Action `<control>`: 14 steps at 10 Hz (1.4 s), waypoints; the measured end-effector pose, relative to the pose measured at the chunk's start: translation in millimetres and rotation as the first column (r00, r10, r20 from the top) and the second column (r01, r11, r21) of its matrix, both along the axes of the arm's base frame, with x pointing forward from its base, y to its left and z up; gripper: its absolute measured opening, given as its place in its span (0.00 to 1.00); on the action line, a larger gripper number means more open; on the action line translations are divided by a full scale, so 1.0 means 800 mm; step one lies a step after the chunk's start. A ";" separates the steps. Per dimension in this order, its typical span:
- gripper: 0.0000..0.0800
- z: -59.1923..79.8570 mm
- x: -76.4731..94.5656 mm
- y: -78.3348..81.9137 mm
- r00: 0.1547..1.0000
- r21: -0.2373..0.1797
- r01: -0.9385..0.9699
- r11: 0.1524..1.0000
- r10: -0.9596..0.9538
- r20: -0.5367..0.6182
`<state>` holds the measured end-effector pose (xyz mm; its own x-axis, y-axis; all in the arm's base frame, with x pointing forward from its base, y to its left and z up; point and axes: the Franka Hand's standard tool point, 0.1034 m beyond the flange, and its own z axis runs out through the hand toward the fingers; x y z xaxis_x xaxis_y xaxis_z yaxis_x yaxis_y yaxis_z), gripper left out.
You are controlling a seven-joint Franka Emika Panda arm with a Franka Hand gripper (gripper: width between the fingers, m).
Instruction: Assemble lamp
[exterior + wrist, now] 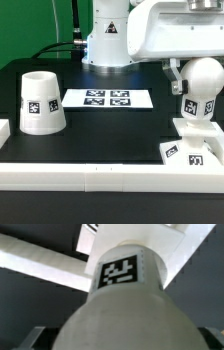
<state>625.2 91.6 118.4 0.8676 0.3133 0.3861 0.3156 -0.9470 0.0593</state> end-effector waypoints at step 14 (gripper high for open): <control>0.87 0.010 -0.004 -0.001 0.995 0.005 -0.003 1.000 0.003 0.095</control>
Offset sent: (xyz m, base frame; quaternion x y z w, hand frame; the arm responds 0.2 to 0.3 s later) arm -0.0178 0.0061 -0.0147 -0.0097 0.0199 -0.0050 0.9997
